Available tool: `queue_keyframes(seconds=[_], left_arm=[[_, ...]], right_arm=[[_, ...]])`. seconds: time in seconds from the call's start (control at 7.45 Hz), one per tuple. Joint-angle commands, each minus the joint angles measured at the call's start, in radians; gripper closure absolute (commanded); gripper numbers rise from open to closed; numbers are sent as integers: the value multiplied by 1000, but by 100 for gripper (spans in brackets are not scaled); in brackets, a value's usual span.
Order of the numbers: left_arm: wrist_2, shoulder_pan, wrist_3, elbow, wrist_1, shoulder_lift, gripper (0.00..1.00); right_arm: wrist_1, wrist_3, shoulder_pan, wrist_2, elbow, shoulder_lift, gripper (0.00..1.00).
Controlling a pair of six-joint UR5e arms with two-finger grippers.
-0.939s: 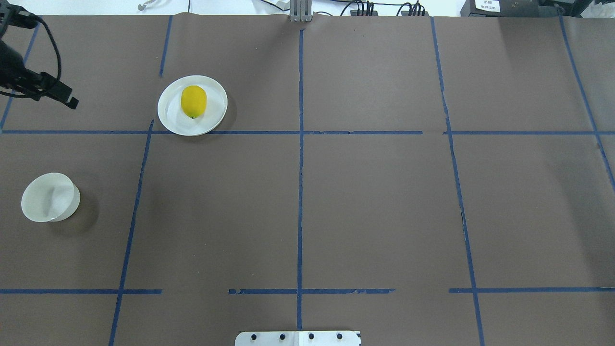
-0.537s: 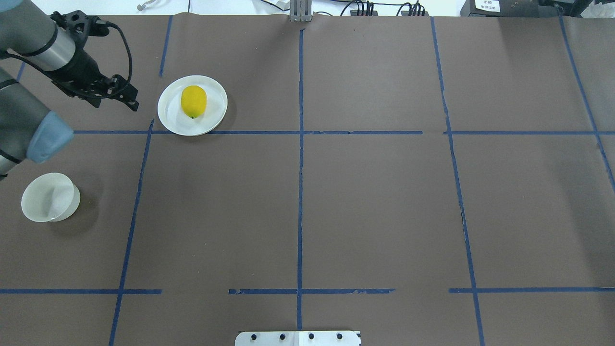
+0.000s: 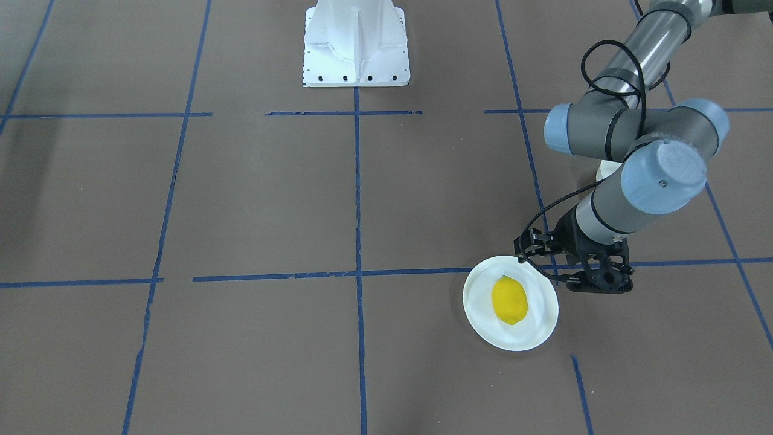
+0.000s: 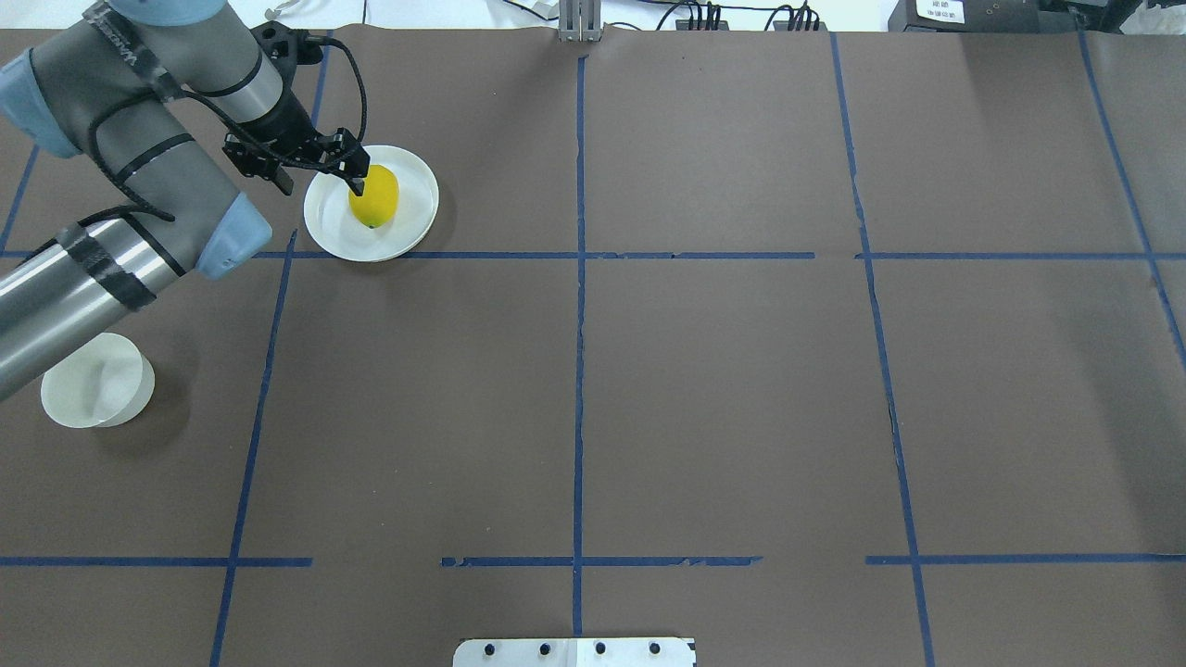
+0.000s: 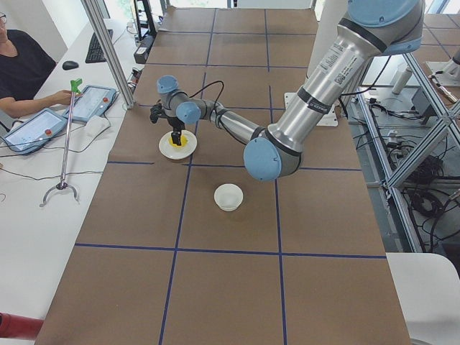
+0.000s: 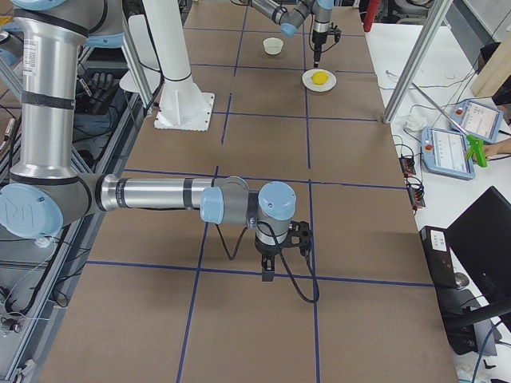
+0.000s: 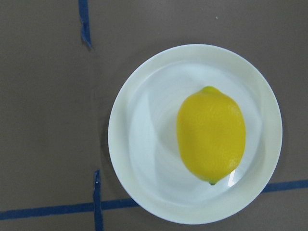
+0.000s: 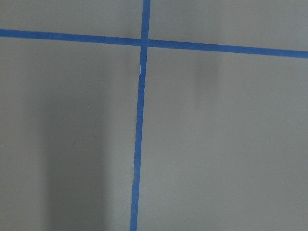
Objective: Move lemon from plate to bowl
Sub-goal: 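Reach the left gripper over the yellow lemon on the white plate, then lower the left gripper and close it around the lemon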
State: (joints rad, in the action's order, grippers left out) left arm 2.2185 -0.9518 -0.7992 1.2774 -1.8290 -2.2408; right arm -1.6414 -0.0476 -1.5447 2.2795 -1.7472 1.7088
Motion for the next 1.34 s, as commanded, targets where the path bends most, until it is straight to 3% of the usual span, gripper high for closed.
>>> queue_keyframes(seconds=[0.0, 0.27, 0.54, 1.21], left_arm=[[-14, 17, -31, -96, -55, -62, 0], [-20, 28, -32, -101, -65, -63, 0], [-71, 51, -66, -171, -168, -69, 0], [-75, 79, -71, -205, -214, -68, 0]], right_arm=[[0, 0, 0, 2, 0, 0, 0], [0, 0, 0, 0, 0, 0, 0], [0, 0, 0, 0, 0, 0, 0], [0, 0, 0, 0, 0, 0, 0]])
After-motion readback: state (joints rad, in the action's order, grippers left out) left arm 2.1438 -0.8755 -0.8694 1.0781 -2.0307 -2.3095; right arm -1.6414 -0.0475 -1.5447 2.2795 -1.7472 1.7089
